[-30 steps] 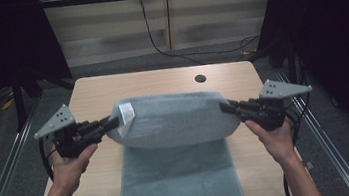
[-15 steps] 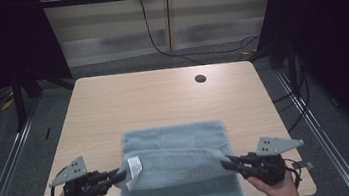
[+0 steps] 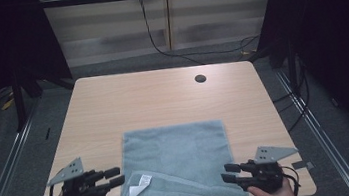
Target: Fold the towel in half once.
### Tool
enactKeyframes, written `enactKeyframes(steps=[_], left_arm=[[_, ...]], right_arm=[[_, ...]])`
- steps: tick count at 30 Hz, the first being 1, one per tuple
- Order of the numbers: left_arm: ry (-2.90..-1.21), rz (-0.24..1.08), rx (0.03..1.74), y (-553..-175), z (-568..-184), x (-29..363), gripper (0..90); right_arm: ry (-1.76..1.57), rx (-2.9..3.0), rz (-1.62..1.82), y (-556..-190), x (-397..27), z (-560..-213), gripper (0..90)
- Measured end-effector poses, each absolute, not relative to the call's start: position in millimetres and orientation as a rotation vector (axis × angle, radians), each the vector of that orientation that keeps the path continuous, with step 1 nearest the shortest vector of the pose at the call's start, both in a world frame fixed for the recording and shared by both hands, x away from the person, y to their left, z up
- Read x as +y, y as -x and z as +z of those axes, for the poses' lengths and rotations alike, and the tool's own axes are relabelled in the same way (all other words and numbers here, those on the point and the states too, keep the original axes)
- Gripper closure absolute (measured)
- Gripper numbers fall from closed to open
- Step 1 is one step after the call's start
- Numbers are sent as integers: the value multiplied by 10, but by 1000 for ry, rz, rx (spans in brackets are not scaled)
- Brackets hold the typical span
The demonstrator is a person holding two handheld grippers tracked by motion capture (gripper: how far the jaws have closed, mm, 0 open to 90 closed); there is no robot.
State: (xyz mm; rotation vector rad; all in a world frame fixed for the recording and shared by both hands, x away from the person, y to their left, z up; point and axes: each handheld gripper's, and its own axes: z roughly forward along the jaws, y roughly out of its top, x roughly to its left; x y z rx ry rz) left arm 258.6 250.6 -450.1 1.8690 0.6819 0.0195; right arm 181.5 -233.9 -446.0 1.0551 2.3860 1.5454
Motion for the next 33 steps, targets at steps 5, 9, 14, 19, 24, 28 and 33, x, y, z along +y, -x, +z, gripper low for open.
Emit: enactKeyframes(steps=[5, 9, 14, 19, 24, 28, 33], left_arm=[[-2003, 88, 772, -3038, -4731, 2252, 620], [-2079, 72, 821, -3233, -4974, 2062, 618], [-2132, 75, 769, -3067, -5028, 2025, 625], [-2149, 26, 728, -2810, -5016, 2090, 625], [-2152, -66, 688, -2547, -5000, 2154, 614], [-2119, -47, 684, -2549, -4954, 2193, 598], [-2039, 70, 770, -2953, -4826, 2245, 574]], right_arm=[[-1064, 2476, 1430, -2231, -2201, -4658, 653], [-1110, 2507, 1348, -2577, -2136, -4824, 641], [-1119, 2567, 1274, -2577, -2104, -4950, 647], [-1096, 2599, 1263, -2219, -2088, -5001, 646], [-1093, 2649, 1287, -1894, -2112, -4983, 644], [-1067, 2649, 1285, -1847, -2125, -4954, 608], [-1092, 2485, 1314, -2269, -2293, -4799, 547]])
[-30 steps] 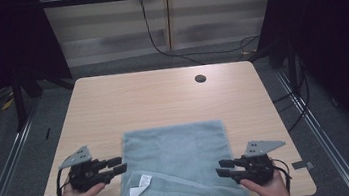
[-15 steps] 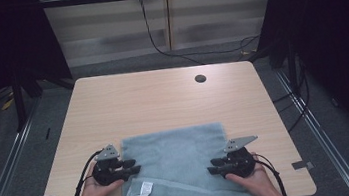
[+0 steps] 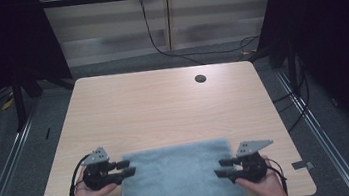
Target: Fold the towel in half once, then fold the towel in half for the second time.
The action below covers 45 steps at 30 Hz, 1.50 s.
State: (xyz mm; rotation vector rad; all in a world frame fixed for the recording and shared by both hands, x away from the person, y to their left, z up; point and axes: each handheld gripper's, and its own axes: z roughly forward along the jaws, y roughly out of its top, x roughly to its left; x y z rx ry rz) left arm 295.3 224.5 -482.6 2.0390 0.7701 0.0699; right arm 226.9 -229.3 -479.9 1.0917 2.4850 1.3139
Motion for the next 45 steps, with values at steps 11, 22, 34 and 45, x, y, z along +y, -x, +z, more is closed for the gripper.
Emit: enactKeyframes(steps=[11, 22, 34, 45], left_arm=[[-2076, 93, 858, -3323, -4985, 2214, 422], [-2083, 60, 823, -3350, -5077, 2191, 448], [-2124, 11, 760, -3272, -5072, 2155, 810], [-2049, 11, 779, -3294, -4950, 2167, 821]], right_arm=[[-1212, 2361, 1245, -3043, -2439, -4839, 393], [-1262, 2400, 1260, -3202, -2496, -4996, 382], [-1231, 2496, 1267, -3115, -2399, -5069, 742], [-1218, 2427, 1424, -3038, -2495, -4834, 836]])
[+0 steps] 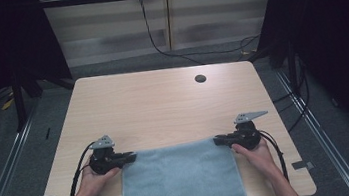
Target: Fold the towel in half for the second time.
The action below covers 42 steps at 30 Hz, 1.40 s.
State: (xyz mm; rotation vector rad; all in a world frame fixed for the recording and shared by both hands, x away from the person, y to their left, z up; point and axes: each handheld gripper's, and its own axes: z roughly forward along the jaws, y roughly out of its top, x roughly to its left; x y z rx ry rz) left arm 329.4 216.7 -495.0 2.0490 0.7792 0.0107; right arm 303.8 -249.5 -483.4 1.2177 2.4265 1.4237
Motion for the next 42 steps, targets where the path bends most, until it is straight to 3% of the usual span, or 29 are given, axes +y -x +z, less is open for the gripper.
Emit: enactKeyframes(steps=[11, 25, 42], left_arm=[[-1937, 62, 782, -3552, -4563, 2130, 822], [-1811, 210, 821, -4139, -3980, 2093, 826], [-1785, 247, 828, -4378, -3827, 2076, 826]], right_arm=[[-1188, 2343, 1456, -3171, -2549, -4521, 843], [-1153, 2175, 1535, -3630, -2608, -3973, 844], [-1192, 2139, 1485, -4133, -2602, -3783, 846]])
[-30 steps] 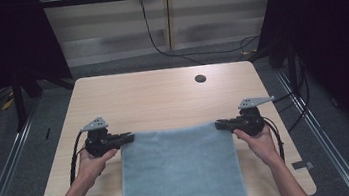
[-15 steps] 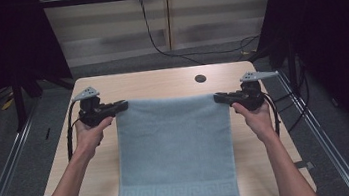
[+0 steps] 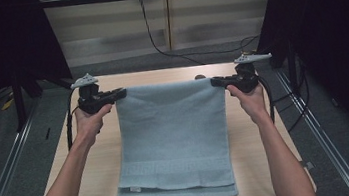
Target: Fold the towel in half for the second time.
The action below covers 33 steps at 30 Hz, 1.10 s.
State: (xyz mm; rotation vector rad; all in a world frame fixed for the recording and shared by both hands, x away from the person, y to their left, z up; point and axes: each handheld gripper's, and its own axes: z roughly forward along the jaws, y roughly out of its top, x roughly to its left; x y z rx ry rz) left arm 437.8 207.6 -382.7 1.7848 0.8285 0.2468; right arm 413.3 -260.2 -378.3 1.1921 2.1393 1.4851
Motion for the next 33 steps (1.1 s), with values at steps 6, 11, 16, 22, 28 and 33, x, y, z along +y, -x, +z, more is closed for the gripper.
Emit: enactKeyframes(steps=[6, 11, 16, 22, 28, 33], left_arm=[[-1766, 252, 833, -4429, -3779, 2058, 826], [-1767, 252, 804, -4416, -3737, 2063, 825], [-1776, 246, 760, -4287, -3726, 2094, 825], [-1764, 236, 740, -4089, -3745, 2109, 825], [-1756, 220, 735, -3968, -3763, 2153, 825], [-1784, 226, 697, -3720, -3771, 2203, 828]], right_arm=[[-1182, 2117, 1469, -4196, -2586, -3668, 846], [-1180, 2096, 1480, -4204, -2599, -3626, 847], [-1150, 2095, 1510, -4048, -2619, -3639, 847], [-1122, 2098, 1528, -3853, -2626, -3634, 847], [-1085, 2118, 1556, -3699, -2638, -3635, 847], [-1064, 2158, 1544, -3459, -2618, -3656, 847]])
